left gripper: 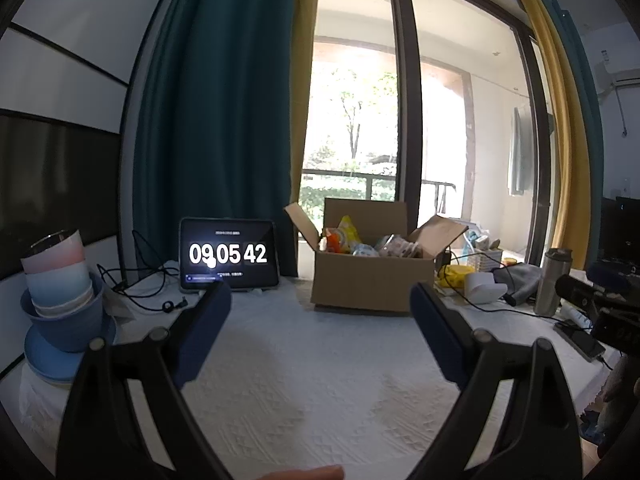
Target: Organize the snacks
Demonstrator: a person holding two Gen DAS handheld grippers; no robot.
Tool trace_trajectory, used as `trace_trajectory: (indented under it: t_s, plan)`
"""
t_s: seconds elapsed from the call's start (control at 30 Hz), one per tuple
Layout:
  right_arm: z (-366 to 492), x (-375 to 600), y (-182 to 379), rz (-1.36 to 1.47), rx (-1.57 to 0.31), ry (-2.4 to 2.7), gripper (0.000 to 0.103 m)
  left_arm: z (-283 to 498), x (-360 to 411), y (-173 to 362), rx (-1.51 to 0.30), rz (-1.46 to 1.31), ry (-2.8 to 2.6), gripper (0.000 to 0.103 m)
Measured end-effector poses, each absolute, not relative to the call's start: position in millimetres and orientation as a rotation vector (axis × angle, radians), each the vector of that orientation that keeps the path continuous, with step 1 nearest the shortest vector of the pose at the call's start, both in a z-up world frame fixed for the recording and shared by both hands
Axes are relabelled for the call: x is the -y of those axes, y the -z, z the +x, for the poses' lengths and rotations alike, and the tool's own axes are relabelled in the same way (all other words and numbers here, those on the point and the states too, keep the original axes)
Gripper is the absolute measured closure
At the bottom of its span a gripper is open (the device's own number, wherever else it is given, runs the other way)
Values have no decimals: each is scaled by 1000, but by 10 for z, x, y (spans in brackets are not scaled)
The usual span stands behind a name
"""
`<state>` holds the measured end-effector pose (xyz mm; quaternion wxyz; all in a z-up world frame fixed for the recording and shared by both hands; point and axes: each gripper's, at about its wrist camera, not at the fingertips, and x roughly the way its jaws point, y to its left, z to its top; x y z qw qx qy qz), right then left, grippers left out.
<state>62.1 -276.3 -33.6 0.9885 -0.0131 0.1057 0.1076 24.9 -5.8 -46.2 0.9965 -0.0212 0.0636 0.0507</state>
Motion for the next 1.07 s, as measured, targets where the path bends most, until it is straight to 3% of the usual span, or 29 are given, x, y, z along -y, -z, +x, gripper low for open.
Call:
trace_trajectory:
  t_s: [1.07]
  plan:
    - [606, 2727, 340, -28, -220, -215, 18, 233, 78, 447, -130, -46, -78, 11]
